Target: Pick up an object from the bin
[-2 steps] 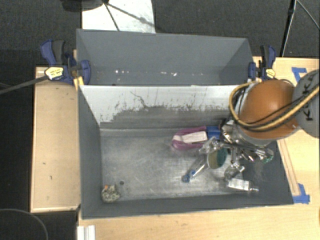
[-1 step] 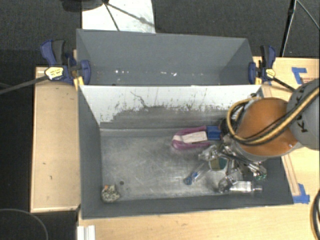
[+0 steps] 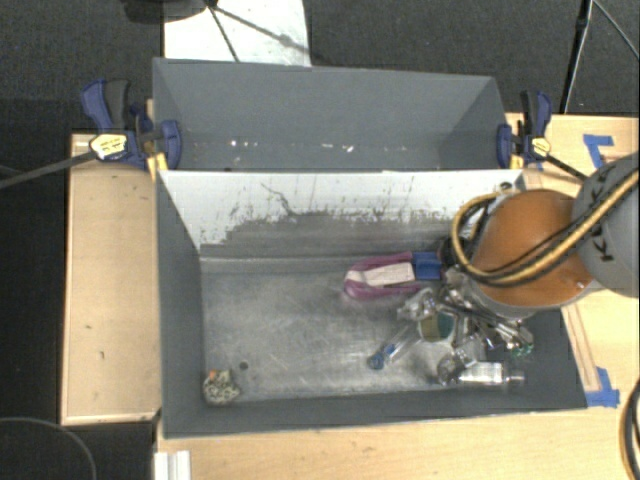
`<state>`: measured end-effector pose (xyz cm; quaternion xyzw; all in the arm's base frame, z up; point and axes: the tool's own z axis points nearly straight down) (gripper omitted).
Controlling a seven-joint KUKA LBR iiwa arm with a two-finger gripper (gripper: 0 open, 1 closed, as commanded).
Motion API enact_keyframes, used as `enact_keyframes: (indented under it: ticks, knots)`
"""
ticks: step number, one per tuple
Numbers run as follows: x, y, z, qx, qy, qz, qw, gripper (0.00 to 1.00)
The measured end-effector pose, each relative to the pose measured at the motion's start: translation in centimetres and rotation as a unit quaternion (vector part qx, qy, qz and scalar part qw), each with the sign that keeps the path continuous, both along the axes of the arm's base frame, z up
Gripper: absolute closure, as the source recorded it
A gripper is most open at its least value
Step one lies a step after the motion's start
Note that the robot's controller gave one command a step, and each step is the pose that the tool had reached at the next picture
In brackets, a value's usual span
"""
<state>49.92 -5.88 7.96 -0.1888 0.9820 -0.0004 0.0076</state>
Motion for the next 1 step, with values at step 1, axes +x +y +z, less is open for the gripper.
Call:
enact_keyframes:
  ticks: [1]
  knots:
    - [0.08, -0.03, 0.09, 0.0, -0.0015, -0.001, 1.0, 1.0]
